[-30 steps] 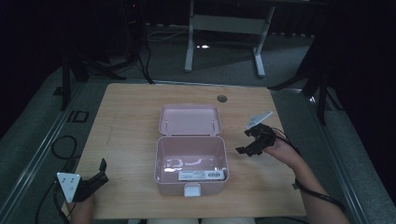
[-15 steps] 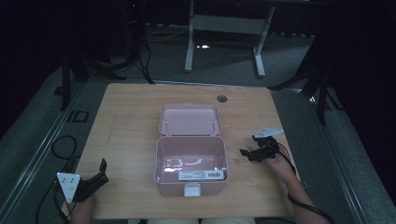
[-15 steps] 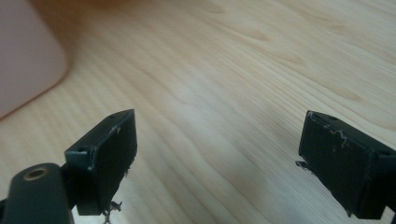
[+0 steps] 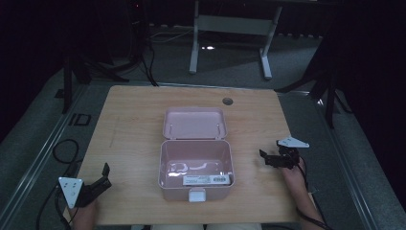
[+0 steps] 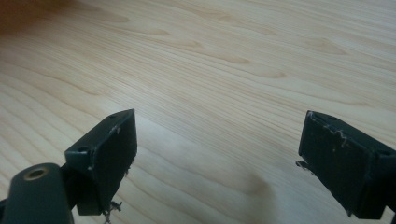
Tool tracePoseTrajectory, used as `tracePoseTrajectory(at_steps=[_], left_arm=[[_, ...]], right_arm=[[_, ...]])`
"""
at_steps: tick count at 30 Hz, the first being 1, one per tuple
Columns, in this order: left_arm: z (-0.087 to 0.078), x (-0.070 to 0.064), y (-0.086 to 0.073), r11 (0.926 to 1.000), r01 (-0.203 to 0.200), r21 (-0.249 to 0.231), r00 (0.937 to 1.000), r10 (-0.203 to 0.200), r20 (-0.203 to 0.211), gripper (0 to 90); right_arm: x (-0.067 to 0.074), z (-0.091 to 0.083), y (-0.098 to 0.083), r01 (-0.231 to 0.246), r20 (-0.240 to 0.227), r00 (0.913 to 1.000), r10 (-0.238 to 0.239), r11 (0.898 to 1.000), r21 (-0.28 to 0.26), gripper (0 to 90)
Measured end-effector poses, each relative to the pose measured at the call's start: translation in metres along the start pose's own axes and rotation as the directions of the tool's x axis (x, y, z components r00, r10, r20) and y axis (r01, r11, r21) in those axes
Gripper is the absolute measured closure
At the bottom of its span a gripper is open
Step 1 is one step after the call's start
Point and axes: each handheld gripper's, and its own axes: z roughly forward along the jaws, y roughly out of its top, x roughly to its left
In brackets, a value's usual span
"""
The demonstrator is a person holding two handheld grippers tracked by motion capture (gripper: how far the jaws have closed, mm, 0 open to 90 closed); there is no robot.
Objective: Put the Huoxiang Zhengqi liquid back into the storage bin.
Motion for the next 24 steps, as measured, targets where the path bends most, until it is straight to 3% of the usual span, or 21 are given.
tracePoseTrajectory(at_steps=[8, 12, 16, 20, 24], left_arm=[[0.0, 0.0, 0.0, 1.0, 0.001, 0.0, 1.0, -0.001, 0.0, 1.9], [0.0, 0.0, 0.0, 1.0, -0.001, -0.001, 1.0, 0.001, 0.0, 2.0], [0.0, 0.0, 0.0, 1.0, 0.0, -0.001, 1.0, 0.0, 0.002, 2.0], [0.0, 0.0, 0.0, 1.0, -0.001, -0.002, 1.0, 0.001, 0.003, 2.0], [0.0, 0.0, 0.0, 1.0, -0.005, 0.001, 1.0, 0.005, 0.004, 2.0]], right_arm=[[-0.004, -0.015, -0.007, -0.073, 0.09, 0.993, 0.076, 0.997, -0.029, 11.4], [-0.006, -0.025, -0.014, -0.12, 0.164, 0.9783, 0.127, 0.991, -0.05, 11.4], [-0.009, -0.034, -0.02, -0.166, 0.187, 0.9661, 0.178, 0.983, -0.078, 11.4], [-0.012, -0.042, -0.026, -0.183, 0.208, 0.9578, 0.198, 0.979, -0.093, 11.4], [-0.018, -0.049, -0.032, -0.221, 0.228, 0.9424, 0.245, 0.967, -0.125, 11.4]])
